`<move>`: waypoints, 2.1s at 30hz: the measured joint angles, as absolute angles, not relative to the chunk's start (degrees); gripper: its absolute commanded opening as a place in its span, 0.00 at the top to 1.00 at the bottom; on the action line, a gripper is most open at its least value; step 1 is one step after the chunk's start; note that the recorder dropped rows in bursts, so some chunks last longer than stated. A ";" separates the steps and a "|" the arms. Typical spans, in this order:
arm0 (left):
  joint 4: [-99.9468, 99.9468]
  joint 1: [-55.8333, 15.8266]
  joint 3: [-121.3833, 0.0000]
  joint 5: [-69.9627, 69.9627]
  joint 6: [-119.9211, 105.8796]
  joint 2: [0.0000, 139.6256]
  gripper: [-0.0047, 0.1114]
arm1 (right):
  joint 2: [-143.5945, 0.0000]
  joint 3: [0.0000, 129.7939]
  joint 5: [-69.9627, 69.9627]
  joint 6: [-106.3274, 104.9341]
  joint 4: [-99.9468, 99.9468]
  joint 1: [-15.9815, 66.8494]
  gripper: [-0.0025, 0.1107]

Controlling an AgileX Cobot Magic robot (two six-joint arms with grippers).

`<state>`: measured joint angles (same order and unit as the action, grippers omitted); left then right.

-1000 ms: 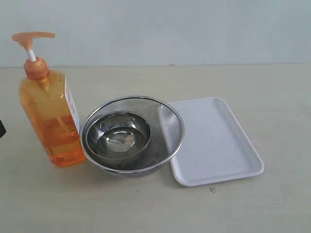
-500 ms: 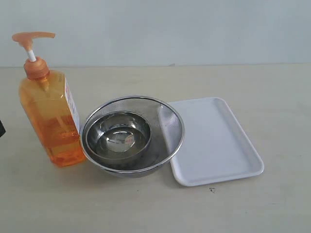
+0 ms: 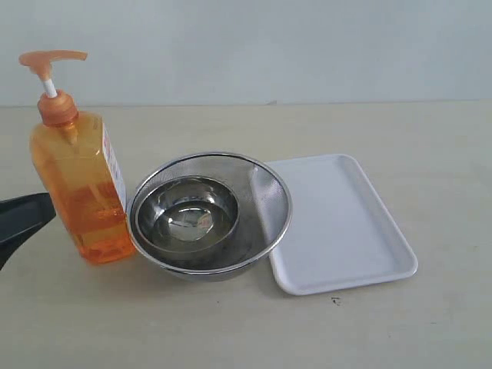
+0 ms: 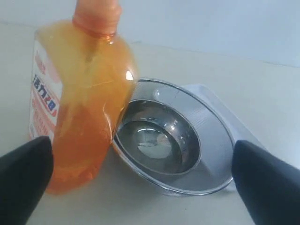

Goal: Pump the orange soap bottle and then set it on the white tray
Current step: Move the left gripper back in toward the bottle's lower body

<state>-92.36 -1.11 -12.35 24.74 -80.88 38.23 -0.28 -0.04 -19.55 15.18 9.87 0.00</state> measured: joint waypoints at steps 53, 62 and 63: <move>-41.22 -1.20 -13.76 19.00 -25.40 33.47 0.14 | -0.28 -0.04 -19.55 15.18 9.87 0.00 0.98; -5.44 -2.28 -8.05 0.47 8.33 29.82 0.14 | -0.28 -0.04 -19.55 15.18 9.87 0.00 0.98; -2.67 -4.36 -7.10 -2.65 10.38 31.16 0.14 | -0.28 -0.04 -19.55 15.18 9.87 0.00 0.98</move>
<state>-2.67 -4.36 -7.10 -2.65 10.38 31.16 -0.28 -0.04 -19.55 15.18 9.87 0.00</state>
